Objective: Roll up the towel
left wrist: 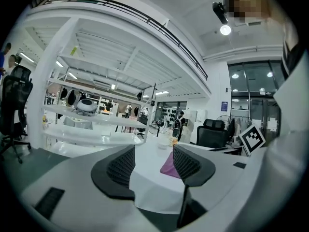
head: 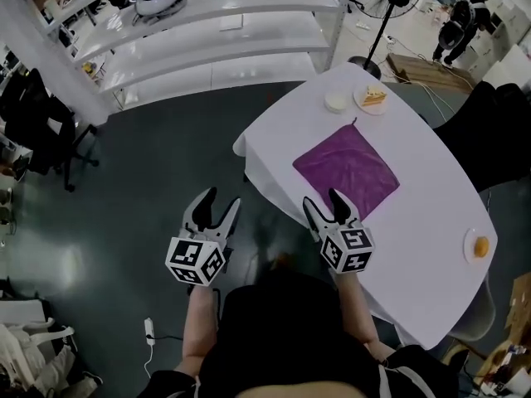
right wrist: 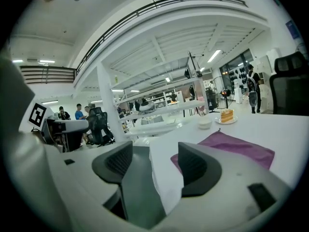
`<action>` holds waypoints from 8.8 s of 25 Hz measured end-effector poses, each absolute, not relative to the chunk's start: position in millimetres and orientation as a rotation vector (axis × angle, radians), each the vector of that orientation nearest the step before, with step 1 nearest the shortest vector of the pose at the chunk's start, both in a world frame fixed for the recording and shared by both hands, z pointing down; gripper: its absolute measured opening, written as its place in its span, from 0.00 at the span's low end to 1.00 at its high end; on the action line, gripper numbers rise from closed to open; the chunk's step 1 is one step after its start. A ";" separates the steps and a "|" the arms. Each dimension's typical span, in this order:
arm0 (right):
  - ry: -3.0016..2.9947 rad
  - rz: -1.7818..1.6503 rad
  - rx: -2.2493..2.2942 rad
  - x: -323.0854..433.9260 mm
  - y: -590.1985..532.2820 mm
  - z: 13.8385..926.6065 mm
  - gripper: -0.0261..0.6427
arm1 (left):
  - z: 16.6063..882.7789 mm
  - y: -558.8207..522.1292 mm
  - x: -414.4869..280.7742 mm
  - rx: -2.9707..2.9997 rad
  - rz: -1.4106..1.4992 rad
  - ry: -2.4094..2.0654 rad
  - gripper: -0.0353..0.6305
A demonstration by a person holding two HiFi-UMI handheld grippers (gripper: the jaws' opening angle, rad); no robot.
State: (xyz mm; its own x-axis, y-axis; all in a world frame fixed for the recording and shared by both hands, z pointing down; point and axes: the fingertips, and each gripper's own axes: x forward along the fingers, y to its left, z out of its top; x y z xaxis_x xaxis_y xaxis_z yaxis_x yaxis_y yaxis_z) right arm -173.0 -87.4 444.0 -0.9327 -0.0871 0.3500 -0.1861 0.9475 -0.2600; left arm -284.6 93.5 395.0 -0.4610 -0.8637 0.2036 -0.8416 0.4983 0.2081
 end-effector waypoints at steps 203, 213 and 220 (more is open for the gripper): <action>-1.992 0.114 0.274 -51.1 -169.3 613.2 0.07 | 633.4 -156.0 -297.4 2.416 1.680 -0.480 0.09; -2.000 0.155 0.196 -40.1 -121.4 601.0 0.06 | 625.8 -96.6 -299.8 2.417 1.678 -0.344 0.09; -2.091 0.242 0.274 -43.8 -132.1 573.5 0.06 | 602.5 -106.8 -301.9 2.440 1.580 -0.419 0.09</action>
State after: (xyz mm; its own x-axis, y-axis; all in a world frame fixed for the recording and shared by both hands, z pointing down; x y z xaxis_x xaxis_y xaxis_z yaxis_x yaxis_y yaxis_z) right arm -43.8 -132.1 573.5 -0.4987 -0.0969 0.8613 -0.2909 0.9548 -0.0610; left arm -301.9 -106.8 602.5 0.3867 -0.1252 0.9137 -0.3438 -0.9389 0.0169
